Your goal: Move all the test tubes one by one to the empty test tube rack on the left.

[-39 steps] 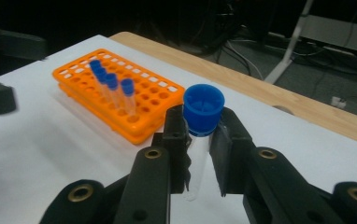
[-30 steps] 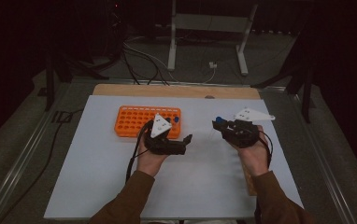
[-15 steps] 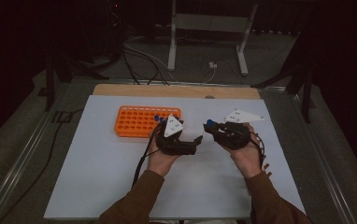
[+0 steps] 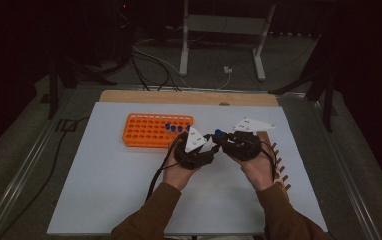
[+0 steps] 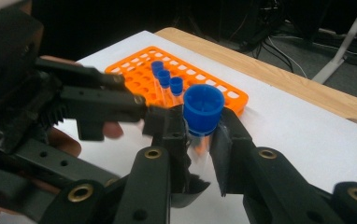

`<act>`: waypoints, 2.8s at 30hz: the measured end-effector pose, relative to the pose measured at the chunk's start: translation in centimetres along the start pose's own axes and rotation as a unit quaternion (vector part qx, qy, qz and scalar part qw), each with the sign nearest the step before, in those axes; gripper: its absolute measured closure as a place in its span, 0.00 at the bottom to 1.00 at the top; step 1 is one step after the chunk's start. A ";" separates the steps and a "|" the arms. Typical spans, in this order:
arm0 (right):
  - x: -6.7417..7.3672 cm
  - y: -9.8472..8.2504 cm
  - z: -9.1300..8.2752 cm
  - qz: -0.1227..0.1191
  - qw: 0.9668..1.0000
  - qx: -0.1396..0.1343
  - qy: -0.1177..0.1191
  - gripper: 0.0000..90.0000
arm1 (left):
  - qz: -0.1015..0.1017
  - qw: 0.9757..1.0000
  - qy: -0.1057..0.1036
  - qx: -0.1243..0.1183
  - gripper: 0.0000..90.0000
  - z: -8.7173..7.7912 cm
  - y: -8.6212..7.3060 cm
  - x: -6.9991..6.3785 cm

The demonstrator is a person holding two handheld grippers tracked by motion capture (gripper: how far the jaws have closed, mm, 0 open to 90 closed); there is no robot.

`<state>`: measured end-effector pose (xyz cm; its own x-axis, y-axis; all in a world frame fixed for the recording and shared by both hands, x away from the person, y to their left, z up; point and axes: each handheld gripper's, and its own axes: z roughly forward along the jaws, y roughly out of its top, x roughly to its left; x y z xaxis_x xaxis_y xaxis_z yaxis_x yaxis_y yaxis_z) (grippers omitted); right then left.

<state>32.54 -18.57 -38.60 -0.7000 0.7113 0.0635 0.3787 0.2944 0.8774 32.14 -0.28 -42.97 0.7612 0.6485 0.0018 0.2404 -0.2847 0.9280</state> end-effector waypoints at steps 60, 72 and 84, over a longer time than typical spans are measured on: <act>-2.5 -1.2 -2.6 0.030 0.998 -0.012 -0.058 0.00 | -0.050 0.999 0.010 -0.014 0.87 -2.1 -0.5 3.4; -3.6 -2.3 -3.4 0.044 0.997 -0.012 -0.069 0.00 | -0.060 0.998 0.022 -0.020 0.87 -3.0 -0.5 4.5; -4.5 -3.2 -4.3 0.058 0.995 -0.018 -0.077 0.00 | -0.068 0.997 0.039 -0.025 0.87 -4.1 -0.7 5.8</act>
<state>31.85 -25.45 -39.64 -0.5514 0.8289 0.0943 0.4280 0.1840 0.8848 33.95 6.56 -42.06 0.6739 0.7323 -0.0976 0.3059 -0.1563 0.9392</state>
